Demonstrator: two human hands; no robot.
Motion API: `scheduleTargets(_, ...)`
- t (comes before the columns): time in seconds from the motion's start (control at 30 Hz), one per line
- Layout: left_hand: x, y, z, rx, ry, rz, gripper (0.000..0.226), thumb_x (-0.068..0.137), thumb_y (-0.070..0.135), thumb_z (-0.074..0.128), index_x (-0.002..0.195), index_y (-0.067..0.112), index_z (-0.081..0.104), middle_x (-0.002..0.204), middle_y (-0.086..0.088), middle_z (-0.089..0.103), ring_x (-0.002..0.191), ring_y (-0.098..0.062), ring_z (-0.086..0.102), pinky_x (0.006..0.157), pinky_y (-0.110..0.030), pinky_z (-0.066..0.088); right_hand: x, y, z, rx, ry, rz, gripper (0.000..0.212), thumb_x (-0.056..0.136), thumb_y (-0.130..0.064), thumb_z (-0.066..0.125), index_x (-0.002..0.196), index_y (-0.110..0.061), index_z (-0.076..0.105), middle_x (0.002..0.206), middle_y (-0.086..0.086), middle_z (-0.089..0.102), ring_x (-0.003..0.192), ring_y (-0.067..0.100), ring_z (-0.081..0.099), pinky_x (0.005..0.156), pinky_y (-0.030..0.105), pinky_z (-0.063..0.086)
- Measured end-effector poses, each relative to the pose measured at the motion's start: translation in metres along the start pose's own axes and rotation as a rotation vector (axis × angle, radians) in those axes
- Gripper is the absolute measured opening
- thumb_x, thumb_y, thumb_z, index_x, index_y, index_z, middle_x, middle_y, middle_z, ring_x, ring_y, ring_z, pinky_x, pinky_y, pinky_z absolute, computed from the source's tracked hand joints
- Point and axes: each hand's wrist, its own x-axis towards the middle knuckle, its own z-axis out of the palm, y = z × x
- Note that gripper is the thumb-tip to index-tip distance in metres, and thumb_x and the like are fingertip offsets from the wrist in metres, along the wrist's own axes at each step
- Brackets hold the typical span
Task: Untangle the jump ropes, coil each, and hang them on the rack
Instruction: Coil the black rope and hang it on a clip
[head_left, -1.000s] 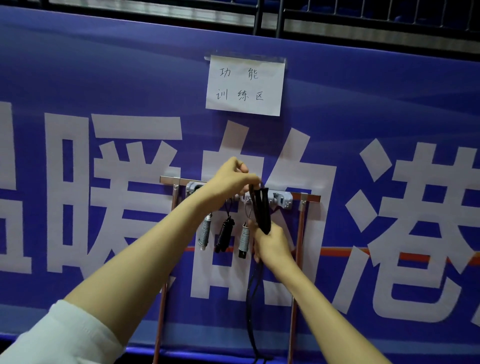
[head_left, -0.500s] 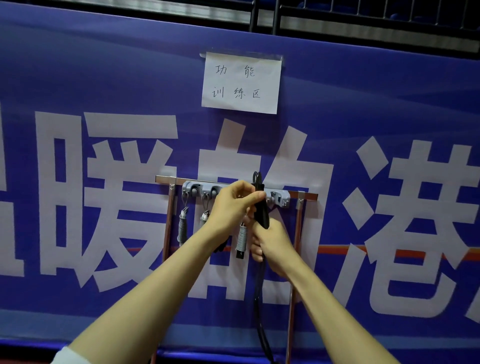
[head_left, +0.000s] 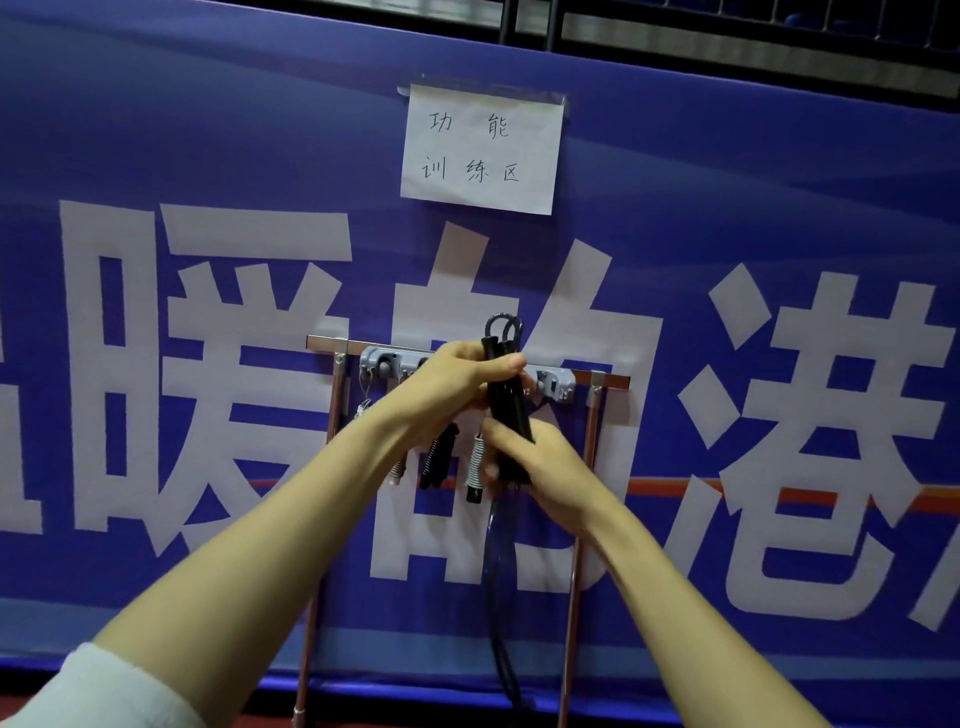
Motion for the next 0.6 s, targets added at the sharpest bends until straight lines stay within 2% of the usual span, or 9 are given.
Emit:
scheduleTargets(0.07, 0.0, 0.006, -0.006, 0.013, 0.005, 0.001, 0.021, 0.096, 0.018, 0.057, 0.109, 0.003, 0.061, 0.089, -0.002, 0.072, 0.089, -0.014, 0.069, 0.092, -0.032, 0.052, -0.004, 0.006, 0.0, -0.254, 0.047, -0.059, 0.023, 0.098, -0.031, 0.052, 0.093, -0.01, 0.058, 0.075, 0.004, 0.059, 0.072, 0.018, 0.058, 0.071, 0.037, 0.05)
scheduleTargets(0.1, 0.0, 0.007, -0.007, 0.027, -0.006, 0.003, 0.023, 0.096, 0.019, 0.057, 0.111, 0.002, 0.06, 0.091, -0.002, 0.072, 0.091, -0.015, 0.069, 0.093, -0.032, 0.052, -0.005, 0.008, 0.0, -0.277, 0.058, -0.062, 0.023, 0.098, -0.033, 0.051, 0.093, -0.011, 0.058, 0.076, 0.003, 0.059, 0.072, 0.015, 0.057, 0.071, 0.036, 0.049)
scheduleTargets(0.2, 0.002, 0.01, -0.006, 0.063, -0.047, 0.0, 0.019, 0.095, 0.02, 0.058, 0.108, 0.005, 0.062, 0.09, -0.002, 0.074, 0.092, -0.016, 0.069, 0.094, -0.034, 0.052, -0.005, 0.001, 0.002, -0.178, 0.03, -0.003, 0.028, 0.1, -0.035, 0.045, 0.083, -0.014, 0.056, 0.071, -0.002, 0.059, 0.06, 0.003, 0.054, 0.055, 0.016, 0.04)
scheduleTargets(0.23, 0.003, 0.011, -0.006, 0.059, -0.048, -0.001, 0.017, 0.095, 0.02, 0.059, 0.105, 0.006, 0.062, 0.089, -0.001, 0.074, 0.091, -0.016, 0.069, 0.093, -0.033, 0.052, -0.004, -0.002, 0.0, -0.145, 0.024, 0.008, 0.03, 0.1, -0.034, 0.045, 0.081, -0.013, 0.056, 0.07, -0.001, 0.06, 0.055, 0.002, 0.054, 0.05, 0.013, 0.038)
scheduleTargets(0.33, 0.005, 0.012, -0.004, 0.05, -0.044, 0.03, 0.016, 0.095, 0.021, 0.059, 0.104, 0.008, 0.063, 0.089, 0.0, 0.074, 0.089, -0.016, 0.069, 0.089, -0.033, 0.054, 0.0, -0.005, -0.003, -0.133, 0.051, -0.024, 0.031, 0.101, -0.031, 0.046, 0.082, -0.008, 0.057, 0.069, 0.008, 0.059, 0.048, 0.007, 0.049, 0.045, 0.017, 0.035)
scheduleTargets(0.47, 0.009, 0.006, 0.002, 0.083, 0.051, 0.092, 0.021, 0.097, 0.028, 0.056, 0.111, 0.014, 0.062, 0.092, 0.005, 0.072, 0.087, -0.009, 0.067, 0.089, -0.033, 0.051, 0.013, -0.003, 0.0, -0.121, 0.158, -0.031, 0.032, 0.101, -0.03, 0.045, 0.079, -0.009, 0.055, 0.062, 0.003, 0.054, 0.05, 0.015, 0.044, 0.048, 0.023, 0.034)
scheduleTargets(0.53, 0.007, -0.004, 0.006, 0.088, 0.091, 0.092, 0.029, 0.099, 0.036, 0.05, 0.116, 0.014, 0.061, 0.091, 0.005, 0.068, 0.081, -0.004, 0.064, 0.081, -0.025, 0.05, 0.022, -0.006, -0.002, -0.093, 0.219, -0.017, 0.032, 0.101, -0.03, 0.045, 0.08, -0.009, 0.056, 0.062, 0.003, 0.052, 0.05, 0.015, 0.042, 0.047, 0.022, 0.033)
scheduleTargets(0.6, 0.002, -0.017, 0.01, 0.073, 0.076, 0.03, 0.037, 0.098, 0.047, 0.046, 0.105, 0.013, 0.06, 0.084, 0.004, 0.062, 0.074, -0.006, 0.059, 0.073, -0.023, 0.047, 0.032, -0.01, -0.009, -0.083, 0.289, 0.006, 0.034, 0.101, -0.032, 0.045, 0.078, -0.011, 0.057, 0.058, -0.001, 0.052, 0.046, 0.009, 0.042, 0.044, 0.019, 0.032)
